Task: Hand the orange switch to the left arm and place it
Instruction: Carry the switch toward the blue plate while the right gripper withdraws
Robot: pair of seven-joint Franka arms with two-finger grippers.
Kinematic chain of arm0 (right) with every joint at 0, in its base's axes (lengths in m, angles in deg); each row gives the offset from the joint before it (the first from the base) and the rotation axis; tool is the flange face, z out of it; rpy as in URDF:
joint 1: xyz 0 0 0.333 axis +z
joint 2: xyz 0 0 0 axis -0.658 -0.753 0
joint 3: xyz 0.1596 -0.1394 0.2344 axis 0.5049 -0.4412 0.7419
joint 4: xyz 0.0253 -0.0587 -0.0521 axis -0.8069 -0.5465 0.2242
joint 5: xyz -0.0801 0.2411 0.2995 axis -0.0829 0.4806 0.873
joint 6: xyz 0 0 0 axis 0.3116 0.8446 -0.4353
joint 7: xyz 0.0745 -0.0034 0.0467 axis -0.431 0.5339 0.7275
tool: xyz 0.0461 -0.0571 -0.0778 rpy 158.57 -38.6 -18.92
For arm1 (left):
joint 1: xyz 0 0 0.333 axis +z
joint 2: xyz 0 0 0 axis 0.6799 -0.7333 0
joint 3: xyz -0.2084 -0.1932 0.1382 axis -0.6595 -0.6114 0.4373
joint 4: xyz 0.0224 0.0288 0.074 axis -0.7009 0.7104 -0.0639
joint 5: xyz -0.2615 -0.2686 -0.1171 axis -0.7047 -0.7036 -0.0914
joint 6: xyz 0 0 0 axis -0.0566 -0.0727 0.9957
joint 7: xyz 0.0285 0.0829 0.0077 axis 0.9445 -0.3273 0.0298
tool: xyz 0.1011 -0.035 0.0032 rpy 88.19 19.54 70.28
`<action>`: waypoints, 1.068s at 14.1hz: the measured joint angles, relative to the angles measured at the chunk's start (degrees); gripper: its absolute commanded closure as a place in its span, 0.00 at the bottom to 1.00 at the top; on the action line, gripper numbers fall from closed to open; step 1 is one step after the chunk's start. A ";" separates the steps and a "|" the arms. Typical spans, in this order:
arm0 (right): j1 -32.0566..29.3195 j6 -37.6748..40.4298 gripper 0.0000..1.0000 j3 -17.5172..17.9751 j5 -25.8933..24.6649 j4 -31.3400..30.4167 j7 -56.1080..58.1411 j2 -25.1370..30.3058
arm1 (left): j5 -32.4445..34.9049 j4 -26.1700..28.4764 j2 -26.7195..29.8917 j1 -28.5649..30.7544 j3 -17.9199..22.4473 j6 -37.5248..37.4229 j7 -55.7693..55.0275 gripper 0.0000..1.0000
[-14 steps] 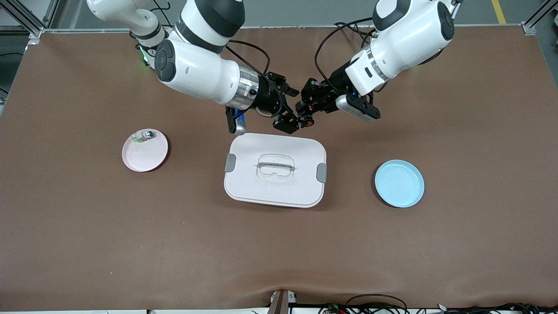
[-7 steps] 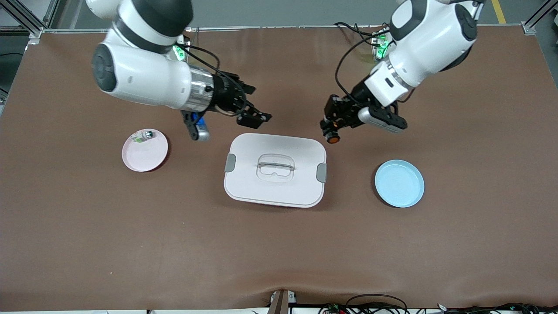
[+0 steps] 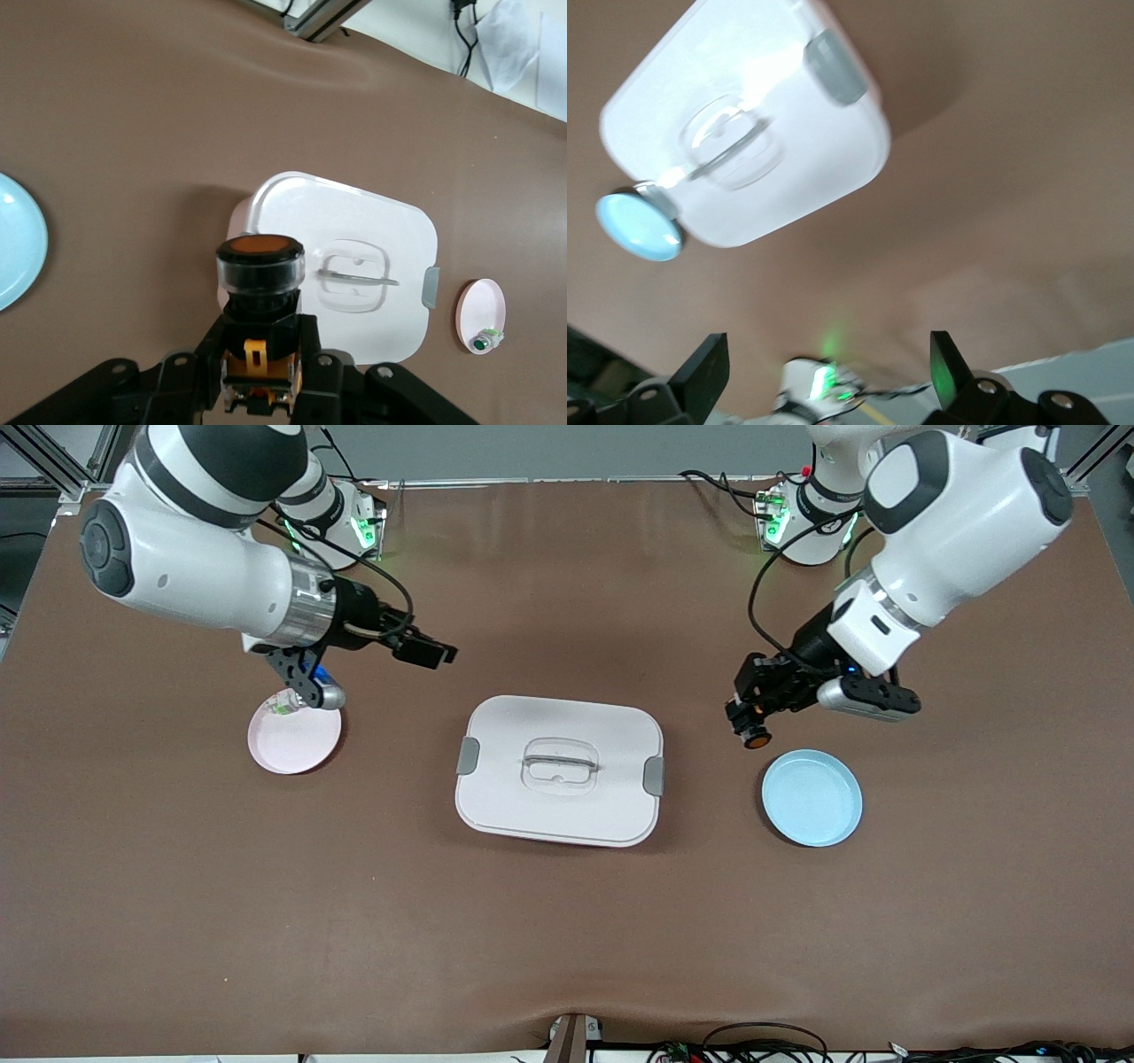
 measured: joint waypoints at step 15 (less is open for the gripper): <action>-13.22 -8.17 0.00 -0.11 -17.87 -15.64 37.09 4.10 | 37.31 -9.20 -17.95 12.38 0.65 -15.80 10.79 1.00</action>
